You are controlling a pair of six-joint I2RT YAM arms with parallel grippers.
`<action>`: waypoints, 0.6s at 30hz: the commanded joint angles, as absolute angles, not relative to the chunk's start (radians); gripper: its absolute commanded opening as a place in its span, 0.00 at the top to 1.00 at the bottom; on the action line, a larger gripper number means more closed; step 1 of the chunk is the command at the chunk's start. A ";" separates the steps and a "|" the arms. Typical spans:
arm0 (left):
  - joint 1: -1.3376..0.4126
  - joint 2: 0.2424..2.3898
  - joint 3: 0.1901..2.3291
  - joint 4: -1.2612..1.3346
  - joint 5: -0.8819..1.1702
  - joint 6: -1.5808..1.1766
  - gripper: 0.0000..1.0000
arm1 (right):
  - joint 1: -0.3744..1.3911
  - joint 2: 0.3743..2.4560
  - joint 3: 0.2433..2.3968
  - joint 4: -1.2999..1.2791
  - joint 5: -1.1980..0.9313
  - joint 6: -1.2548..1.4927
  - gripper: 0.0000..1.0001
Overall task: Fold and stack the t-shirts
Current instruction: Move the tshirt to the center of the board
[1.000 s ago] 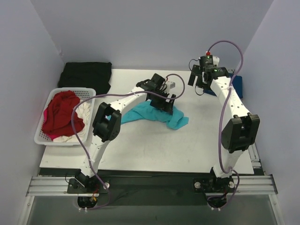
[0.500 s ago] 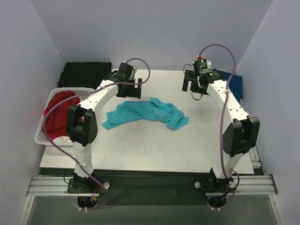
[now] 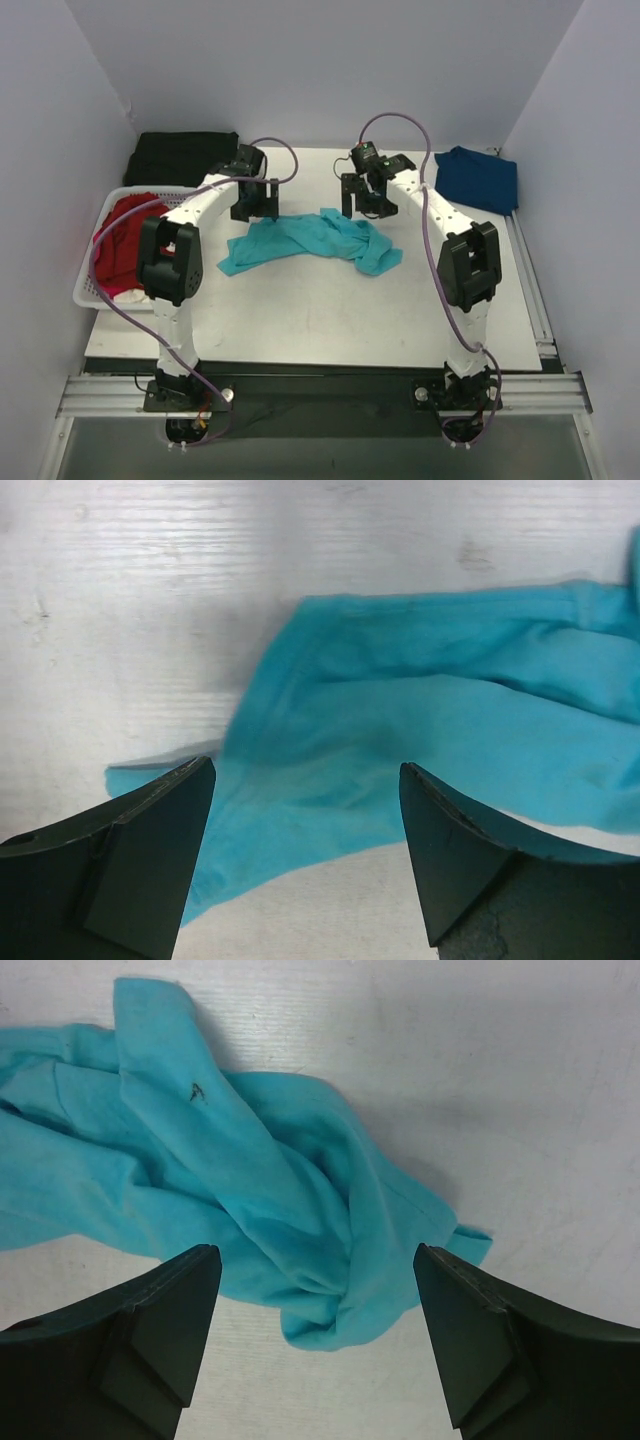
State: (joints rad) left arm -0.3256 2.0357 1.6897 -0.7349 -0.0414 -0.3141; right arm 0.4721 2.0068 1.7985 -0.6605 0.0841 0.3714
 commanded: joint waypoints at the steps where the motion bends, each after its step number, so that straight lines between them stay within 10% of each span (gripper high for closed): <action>1: -0.293 2.062 1.681 -0.670 -0.044 -0.334 0.15 | 0.486 2.052 1.848 -0.716 0.063 0.373 0.20; 18: -0.262 2.123 1.750 -0.701 0.051 -0.314 0.43 | 0.451 2.080 1.770 -0.733 0.213 0.440 0.28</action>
State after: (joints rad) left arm -0.2714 2.1754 1.7161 -0.7200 0.0277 -0.3084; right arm 0.4801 2.1345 1.8069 -0.6785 0.1551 0.3981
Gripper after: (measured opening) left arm 0.574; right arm 0.727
